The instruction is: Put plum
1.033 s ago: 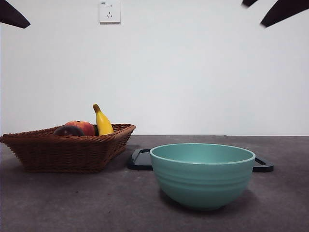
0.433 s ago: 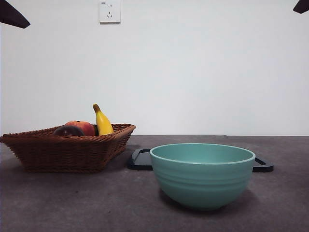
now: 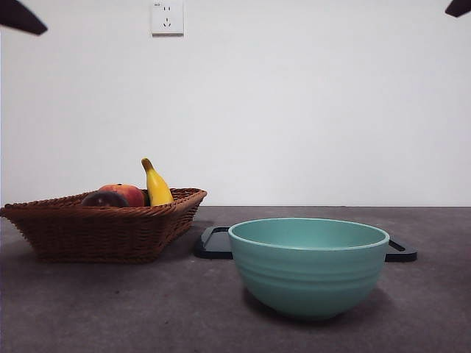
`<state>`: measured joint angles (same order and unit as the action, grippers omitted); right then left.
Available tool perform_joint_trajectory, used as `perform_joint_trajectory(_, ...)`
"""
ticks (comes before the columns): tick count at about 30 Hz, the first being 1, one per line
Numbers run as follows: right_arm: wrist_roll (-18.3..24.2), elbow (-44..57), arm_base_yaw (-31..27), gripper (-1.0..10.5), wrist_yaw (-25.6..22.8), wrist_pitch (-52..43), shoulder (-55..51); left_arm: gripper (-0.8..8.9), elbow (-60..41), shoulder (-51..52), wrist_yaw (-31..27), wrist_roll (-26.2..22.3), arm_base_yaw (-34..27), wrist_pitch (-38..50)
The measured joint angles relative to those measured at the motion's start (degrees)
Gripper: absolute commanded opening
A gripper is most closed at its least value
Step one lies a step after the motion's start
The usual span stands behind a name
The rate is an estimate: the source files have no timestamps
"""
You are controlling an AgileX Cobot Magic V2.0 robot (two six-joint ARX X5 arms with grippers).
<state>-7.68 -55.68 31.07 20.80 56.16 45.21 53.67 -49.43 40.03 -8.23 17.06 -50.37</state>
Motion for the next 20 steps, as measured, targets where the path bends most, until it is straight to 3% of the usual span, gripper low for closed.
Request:
perform_joint_trajectory(1,0.1,0.0,0.0,0.1,0.0,0.0,0.0,0.03,0.0,0.0,0.0,0.0,0.0,0.0)
perform_joint_trajectory(20,0.4,0.0,0.0,0.1,0.0,-3.9,0.0,0.09,0.0,0.0,0.0,0.2,0.0,0.0)
